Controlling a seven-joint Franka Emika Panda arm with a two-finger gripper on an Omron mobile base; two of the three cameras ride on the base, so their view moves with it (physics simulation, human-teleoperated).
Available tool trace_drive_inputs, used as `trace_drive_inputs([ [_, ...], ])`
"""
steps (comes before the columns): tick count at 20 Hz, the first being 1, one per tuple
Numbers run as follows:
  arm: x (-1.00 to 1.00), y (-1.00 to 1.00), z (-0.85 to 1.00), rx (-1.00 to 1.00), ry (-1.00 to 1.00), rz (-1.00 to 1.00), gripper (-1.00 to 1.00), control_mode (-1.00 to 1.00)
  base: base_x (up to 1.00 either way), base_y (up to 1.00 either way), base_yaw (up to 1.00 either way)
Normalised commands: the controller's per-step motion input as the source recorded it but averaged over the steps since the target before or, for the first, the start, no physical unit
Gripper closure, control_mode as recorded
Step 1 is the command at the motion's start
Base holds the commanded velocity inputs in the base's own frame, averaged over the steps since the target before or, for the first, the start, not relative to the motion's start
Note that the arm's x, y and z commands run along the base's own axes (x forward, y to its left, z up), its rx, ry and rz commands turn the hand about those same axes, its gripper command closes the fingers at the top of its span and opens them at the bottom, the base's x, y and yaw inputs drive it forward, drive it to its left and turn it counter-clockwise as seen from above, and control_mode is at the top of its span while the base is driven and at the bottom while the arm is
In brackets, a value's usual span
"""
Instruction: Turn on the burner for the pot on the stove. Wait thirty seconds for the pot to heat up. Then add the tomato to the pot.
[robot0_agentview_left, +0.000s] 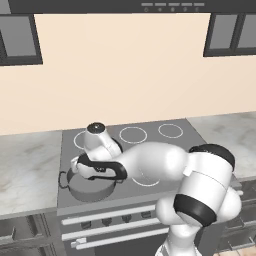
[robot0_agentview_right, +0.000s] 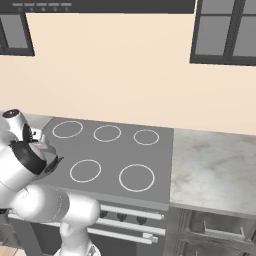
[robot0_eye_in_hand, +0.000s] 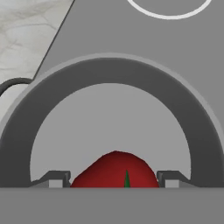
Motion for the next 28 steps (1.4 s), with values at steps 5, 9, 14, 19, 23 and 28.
trace_drive_inputs([
  [5,0.18,0.07,-0.15,0.00,0.00,0.00,1.00,-1.00,0.00,0.00,0.00],
  [9,0.17,0.12,-0.22,0.00,0.00,0.00,1.00,-1.00,0.00,0.00,0.00],
  [14,0.09,0.11,-0.12,0.00,0.00,0.00,1.00,-1.00,0.00,0.00,0.00],
  [19,0.07,0.03,-0.02,0.00,0.00,0.00,-1.00,-1.00,0.00,0.00,0.00],
  [23,0.01,0.00,0.00,0.00,0.00,0.00,-1.00,-1.00,0.00,0.00,0.00],
  [28,0.01,0.00,0.00,0.00,0.00,-0.01,-1.00,-1.00,0.00,0.00,0.00],
])
